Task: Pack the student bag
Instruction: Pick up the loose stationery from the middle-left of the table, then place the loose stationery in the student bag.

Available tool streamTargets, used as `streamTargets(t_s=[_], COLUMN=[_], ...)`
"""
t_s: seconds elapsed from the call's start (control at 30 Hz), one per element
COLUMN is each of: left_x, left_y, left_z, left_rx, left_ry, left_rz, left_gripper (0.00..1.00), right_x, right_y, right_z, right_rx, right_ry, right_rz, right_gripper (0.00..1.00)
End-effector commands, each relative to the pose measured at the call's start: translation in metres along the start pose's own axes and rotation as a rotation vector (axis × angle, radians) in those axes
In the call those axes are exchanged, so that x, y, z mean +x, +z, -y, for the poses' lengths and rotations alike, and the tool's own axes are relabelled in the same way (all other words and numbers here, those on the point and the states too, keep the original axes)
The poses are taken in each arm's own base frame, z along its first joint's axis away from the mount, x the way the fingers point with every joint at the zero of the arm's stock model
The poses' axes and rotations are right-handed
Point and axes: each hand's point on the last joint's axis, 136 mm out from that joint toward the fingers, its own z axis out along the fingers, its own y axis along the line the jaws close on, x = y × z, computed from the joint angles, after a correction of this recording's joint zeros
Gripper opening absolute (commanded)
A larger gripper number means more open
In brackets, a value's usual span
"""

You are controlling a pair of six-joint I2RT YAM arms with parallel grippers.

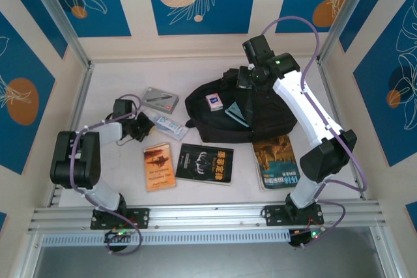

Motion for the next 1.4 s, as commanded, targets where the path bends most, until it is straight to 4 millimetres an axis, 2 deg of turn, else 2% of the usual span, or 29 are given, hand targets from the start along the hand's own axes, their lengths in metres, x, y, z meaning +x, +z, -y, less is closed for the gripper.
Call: streamTargets(t_s=[0.0, 0.2, 0.3, 0.47, 0.6, 0.8, 0.9, 1.0, 1.2, 1.37], left_x=[-0.007, -0.008, -0.009, -0.002, 0.007, 0.013, 0.021, 0.032, 0.066, 0.079], left_y=[-0.024, -0.063, -0.083, -0.102, -0.116, -0.167, -0.183, -0.182, -0.148, -0.133], left_z=[0.025, 0.05, 0.069, 0.097, 0.133, 0.197, 0.223, 0.237, 0.252, 0.264], left_rx=[0.038, 0.075, 0.101, 0.152, 0.211, 0.282, 0.333, 0.395, 0.5, 0.542], left_ry=[0.054, 0.058, 0.082, 0.102, 0.201, 0.415, 0.484, 0.477, 0.423, 0.383], left_rz=[0.048, 0.1, 0.112, 0.107, 0.117, 0.229, 0.246, 0.212, 0.106, 0.09], left_gripper=[0.0, 0.0, 0.0, 0.0, 0.0, 0.0, 0.0, 0.0, 0.0, 0.0], right_x=[0.0, 0.005, 0.008, 0.012, 0.011, 0.007, 0.003, -0.003, -0.014, -0.015], right_y=[-0.018, -0.021, -0.022, -0.024, -0.027, -0.034, -0.035, -0.04, -0.051, -0.058], right_z=[-0.002, -0.004, -0.006, -0.008, -0.006, -0.003, -0.004, -0.008, -0.015, -0.02], right_rx=[-0.024, -0.027, -0.025, -0.016, 0.018, 0.083, 0.086, 0.035, -0.122, -0.213], right_ry=[-0.017, -0.038, -0.058, -0.083, -0.115, -0.174, -0.177, -0.126, 0.083, 0.196], right_rz=[0.016, 0.021, 0.017, 0.024, 0.043, 0.076, 0.083, 0.083, 0.052, 0.022], right_gripper=[0.0, 0.0, 0.0, 0.0, 0.0, 0.0, 0.0, 0.0, 0.0, 0.0])
